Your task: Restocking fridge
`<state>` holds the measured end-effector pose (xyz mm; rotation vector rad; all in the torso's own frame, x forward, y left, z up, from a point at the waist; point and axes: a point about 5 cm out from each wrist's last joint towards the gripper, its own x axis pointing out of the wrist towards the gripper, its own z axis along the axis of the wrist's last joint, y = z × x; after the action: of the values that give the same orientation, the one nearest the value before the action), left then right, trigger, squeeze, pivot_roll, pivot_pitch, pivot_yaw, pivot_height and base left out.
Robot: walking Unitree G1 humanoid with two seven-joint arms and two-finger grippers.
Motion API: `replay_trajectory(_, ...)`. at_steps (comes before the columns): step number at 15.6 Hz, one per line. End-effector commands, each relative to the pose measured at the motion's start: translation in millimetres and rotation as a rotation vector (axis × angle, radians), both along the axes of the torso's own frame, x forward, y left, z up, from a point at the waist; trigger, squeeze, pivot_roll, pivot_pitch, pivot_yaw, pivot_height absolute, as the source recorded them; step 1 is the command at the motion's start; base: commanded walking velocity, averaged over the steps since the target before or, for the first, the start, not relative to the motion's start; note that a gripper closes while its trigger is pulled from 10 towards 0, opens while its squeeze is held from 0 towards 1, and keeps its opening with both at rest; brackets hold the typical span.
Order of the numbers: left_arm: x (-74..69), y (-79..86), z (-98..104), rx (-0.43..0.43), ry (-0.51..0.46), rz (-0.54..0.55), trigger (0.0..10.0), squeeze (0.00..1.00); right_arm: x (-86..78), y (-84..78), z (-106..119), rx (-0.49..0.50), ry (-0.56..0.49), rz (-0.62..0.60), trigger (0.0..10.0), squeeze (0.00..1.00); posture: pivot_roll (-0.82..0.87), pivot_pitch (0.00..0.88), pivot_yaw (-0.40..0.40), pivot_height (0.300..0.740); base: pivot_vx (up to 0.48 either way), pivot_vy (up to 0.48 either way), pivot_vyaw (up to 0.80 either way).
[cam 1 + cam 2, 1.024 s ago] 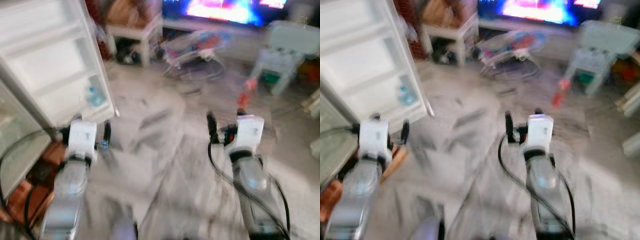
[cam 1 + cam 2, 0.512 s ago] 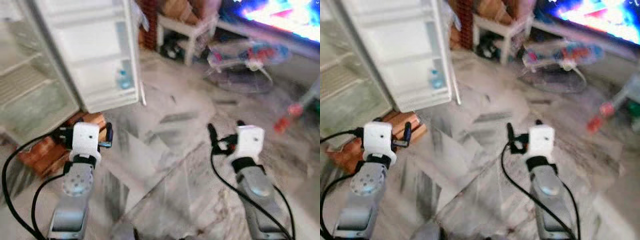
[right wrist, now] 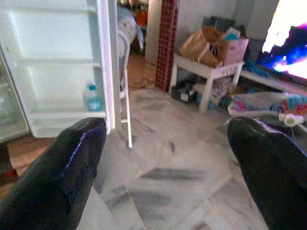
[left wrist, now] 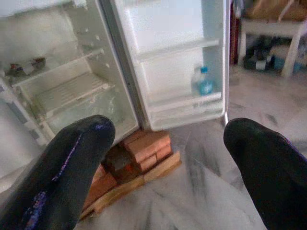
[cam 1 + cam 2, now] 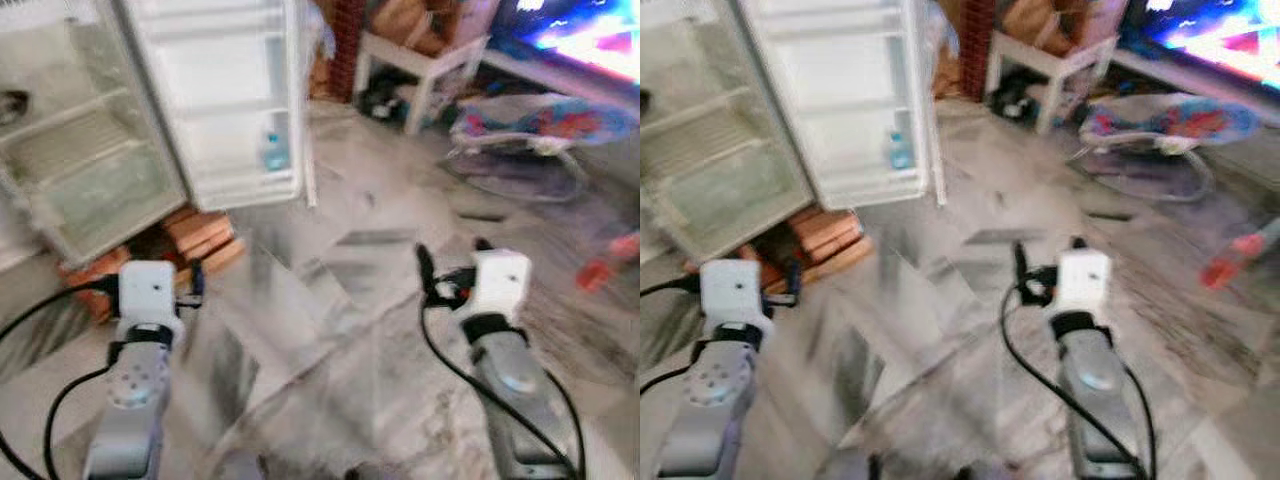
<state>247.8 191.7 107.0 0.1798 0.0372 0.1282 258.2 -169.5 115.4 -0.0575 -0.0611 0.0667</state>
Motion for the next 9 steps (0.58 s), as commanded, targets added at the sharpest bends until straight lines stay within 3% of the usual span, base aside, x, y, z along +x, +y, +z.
replay_trajectory(1,-0.4,1.8,1,0.004,0.002,0.006,10.0,0.00,1.0,-0.5,3,-0.007,-0.010,-0.002,10.0,0.00,0.11,0.062,-0.037,0.740,0.281,0.000,0.00)
replay_trajectory(4,-2.1,5.6,1,0.007,0.002,0.022,10.0,0.00,2.9,12.1,8,-0.047,-0.025,0.096,10.0,0.00,0.12,0.068,-0.050,0.740,0.439,0.000,0.00)
replay_trajectory(9,-2.2,1.0,1,-0.002,0.001,0.019,10.0,0.00,7.2,9.0,11,-0.028,-0.030,0.074,10.0,0.00,0.12,0.077,-0.052,0.740,0.449,0.000,0.00)
